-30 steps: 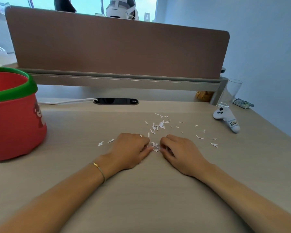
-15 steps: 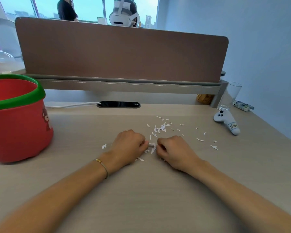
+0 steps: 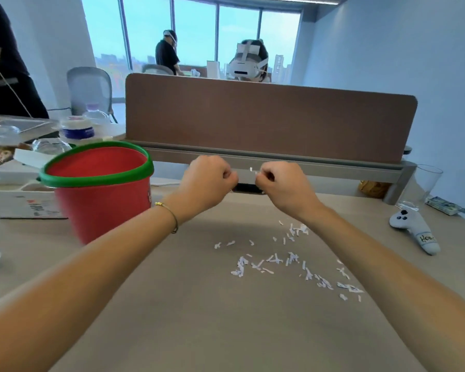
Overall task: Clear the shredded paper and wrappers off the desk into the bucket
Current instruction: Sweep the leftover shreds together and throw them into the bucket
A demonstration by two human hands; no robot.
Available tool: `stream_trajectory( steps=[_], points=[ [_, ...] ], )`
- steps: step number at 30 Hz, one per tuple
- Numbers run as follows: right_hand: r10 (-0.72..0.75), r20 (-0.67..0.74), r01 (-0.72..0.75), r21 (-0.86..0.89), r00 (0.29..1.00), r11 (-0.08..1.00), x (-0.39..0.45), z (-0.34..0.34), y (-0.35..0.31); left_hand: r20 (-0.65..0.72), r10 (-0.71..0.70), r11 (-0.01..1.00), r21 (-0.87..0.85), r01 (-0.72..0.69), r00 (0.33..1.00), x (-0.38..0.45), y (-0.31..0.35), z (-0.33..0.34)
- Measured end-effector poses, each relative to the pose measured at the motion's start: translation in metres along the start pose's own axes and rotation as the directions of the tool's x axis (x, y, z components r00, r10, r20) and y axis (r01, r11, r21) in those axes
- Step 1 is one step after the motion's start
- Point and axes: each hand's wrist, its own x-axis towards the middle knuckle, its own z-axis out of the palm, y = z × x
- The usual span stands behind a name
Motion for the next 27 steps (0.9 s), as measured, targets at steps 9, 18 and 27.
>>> stream_trajectory(
  steps=[9, 18, 27],
  points=[
    [-0.171, 0.041, 0.171, 0.010, 0.984, 0.985, 0.051, 0.032, -0.077, -0.153, -0.108, 0.990, 0.074, 0.121, 0.982, 0.004, -0.074, -0.103],
    [-0.240, 0.067, 0.236, 0.054, 0.969, 0.970, 0.082, 0.057, -0.118, -0.166, -0.239, 0.959, 0.117, 0.259, 0.957, 0.008, -0.141, -0.127],
    [-0.281, 0.094, 0.272, 0.101, 0.955, 0.957, 0.103, 0.074, -0.133, 0.015, -0.348, 0.922, 0.188, 0.339, 0.937, 0.015, -0.177, -0.118]
  ],
)
